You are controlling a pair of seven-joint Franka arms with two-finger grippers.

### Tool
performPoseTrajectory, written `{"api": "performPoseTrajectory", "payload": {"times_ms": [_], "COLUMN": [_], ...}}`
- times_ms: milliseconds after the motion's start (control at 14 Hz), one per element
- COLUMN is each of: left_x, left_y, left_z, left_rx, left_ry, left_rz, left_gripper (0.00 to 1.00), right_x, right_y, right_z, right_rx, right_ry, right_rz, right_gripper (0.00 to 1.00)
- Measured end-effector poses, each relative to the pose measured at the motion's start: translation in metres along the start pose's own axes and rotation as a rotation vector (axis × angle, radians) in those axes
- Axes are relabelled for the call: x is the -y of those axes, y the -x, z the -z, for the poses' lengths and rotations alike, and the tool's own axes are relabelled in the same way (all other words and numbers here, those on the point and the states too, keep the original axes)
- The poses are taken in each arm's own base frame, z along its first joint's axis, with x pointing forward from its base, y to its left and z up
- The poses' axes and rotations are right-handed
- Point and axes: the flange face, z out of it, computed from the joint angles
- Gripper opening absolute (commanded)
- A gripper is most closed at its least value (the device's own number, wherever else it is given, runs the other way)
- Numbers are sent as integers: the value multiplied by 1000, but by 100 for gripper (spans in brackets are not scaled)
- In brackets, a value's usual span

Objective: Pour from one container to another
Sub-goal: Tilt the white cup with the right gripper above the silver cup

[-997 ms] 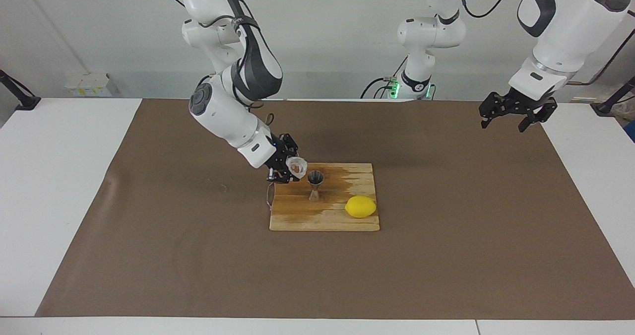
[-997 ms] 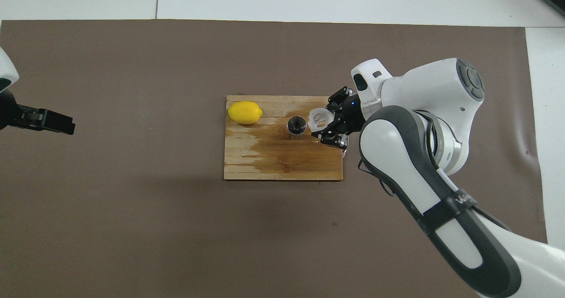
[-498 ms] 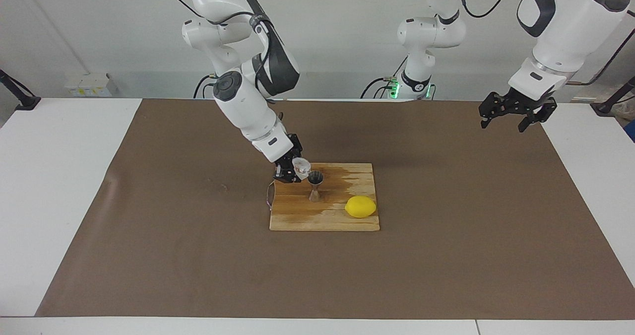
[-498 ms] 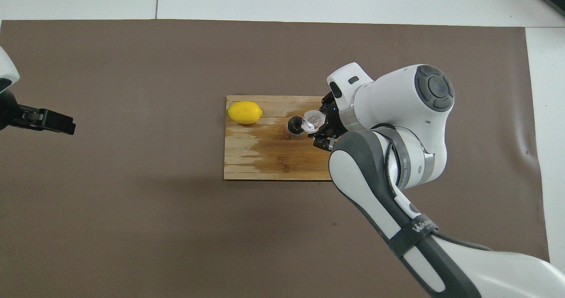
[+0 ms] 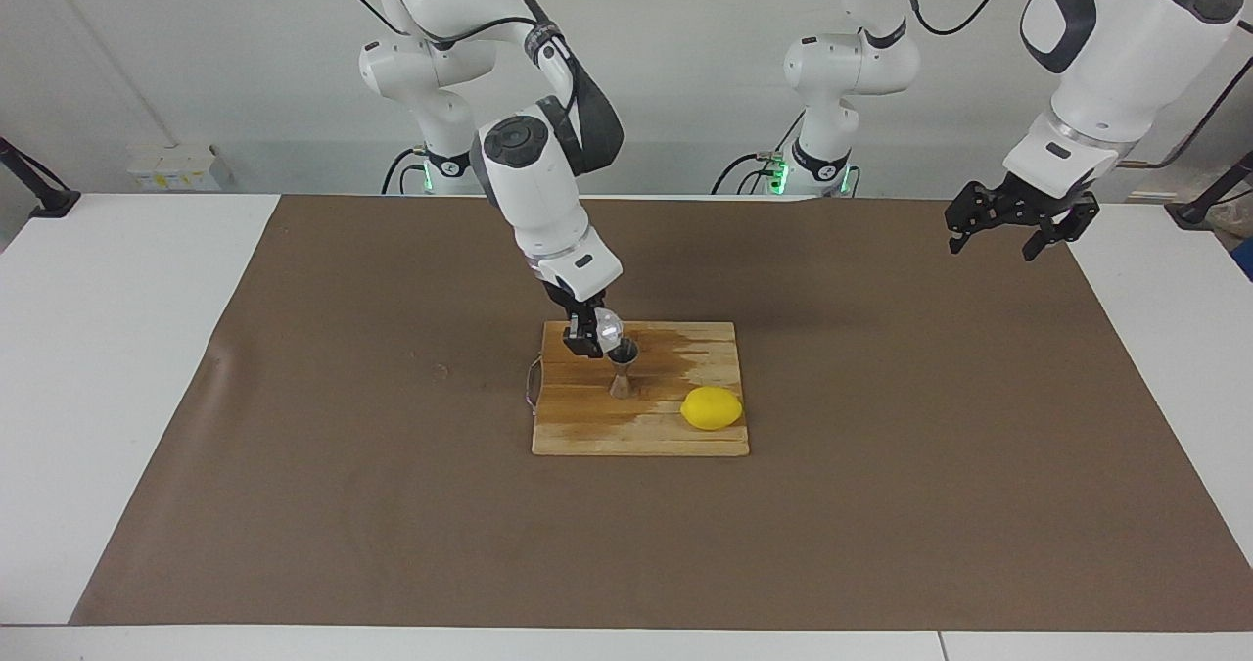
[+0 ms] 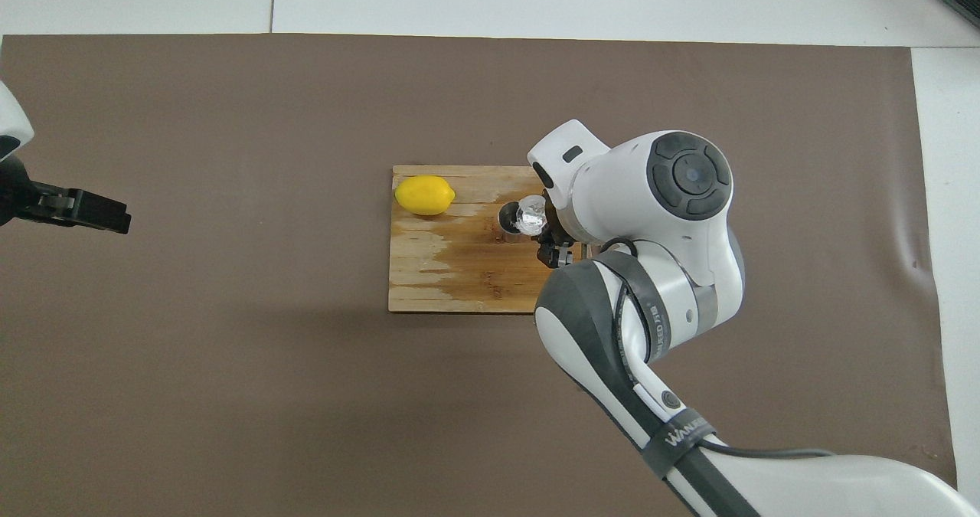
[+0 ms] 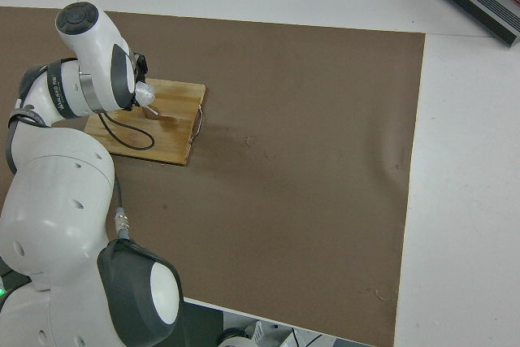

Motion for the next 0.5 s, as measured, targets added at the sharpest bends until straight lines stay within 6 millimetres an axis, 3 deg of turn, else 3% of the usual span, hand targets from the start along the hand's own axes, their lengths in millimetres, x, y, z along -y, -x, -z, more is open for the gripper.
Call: {"api": "performPoseTrajectory", "payload": {"times_ms": [498], "left_x": [0], "left_y": [0], "left_z": [0], "left_rx": [0], "left_ry": [0], "left_rz": [0], "left_gripper": [100], "right_x": [8], "right_y": [-14], "right_z": [11], "right_rx": [73], "right_ry": [51], "right_rz": [101], "right_gripper": [13]}}
